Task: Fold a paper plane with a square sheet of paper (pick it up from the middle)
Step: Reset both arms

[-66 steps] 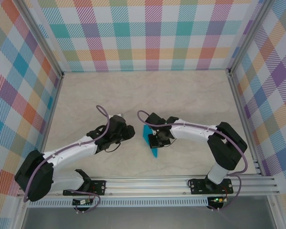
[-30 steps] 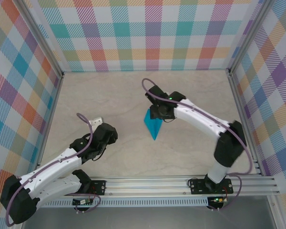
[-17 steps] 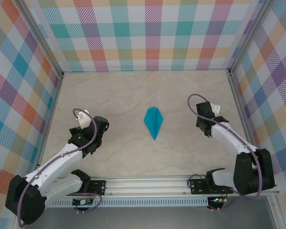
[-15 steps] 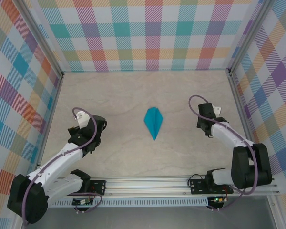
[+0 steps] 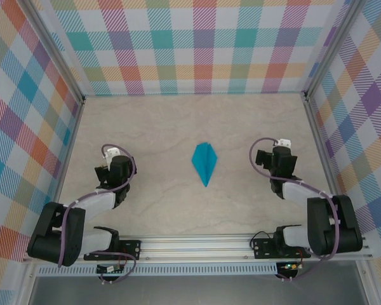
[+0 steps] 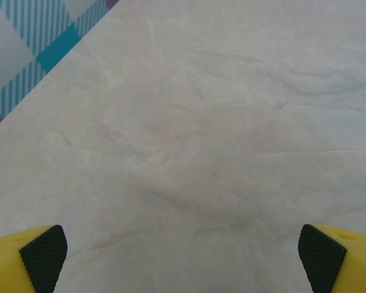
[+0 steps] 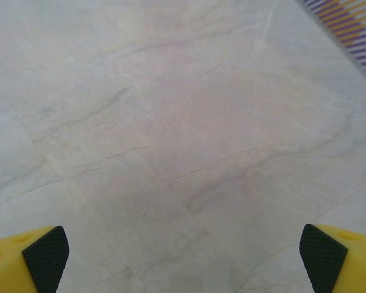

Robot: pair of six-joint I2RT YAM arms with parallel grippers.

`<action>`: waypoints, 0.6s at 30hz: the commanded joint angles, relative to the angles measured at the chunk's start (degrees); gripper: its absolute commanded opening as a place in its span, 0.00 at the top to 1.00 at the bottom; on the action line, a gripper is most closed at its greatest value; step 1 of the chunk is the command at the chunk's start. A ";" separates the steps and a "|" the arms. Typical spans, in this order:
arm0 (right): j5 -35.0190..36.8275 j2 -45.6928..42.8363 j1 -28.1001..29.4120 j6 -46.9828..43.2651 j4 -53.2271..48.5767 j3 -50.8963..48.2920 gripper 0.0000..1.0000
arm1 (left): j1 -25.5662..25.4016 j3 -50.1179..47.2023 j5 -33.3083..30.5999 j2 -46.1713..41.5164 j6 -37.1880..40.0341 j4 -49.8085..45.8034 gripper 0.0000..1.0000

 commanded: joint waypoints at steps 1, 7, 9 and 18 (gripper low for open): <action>-3.06 1.64 -0.75 -0.62 10.29 -0.02 0.00 | 1.24 2.35 6.10 4.85 4.67 13.71 0.00; -11.90 7.68 -1.09 -6.79 15.39 2.46 0.00 | 2.08 6.19 12.57 14.67 10.37 18.45 0.00; -14.82 11.96 -1.90 -7.14 17.73 2.75 0.00 | 3.44 5.34 15.91 14.13 9.55 18.46 0.00; -15.30 13.79 -3.33 -5.38 21.56 1.36 0.00 | 6.52 2.81 15.92 16.72 5.70 24.72 0.00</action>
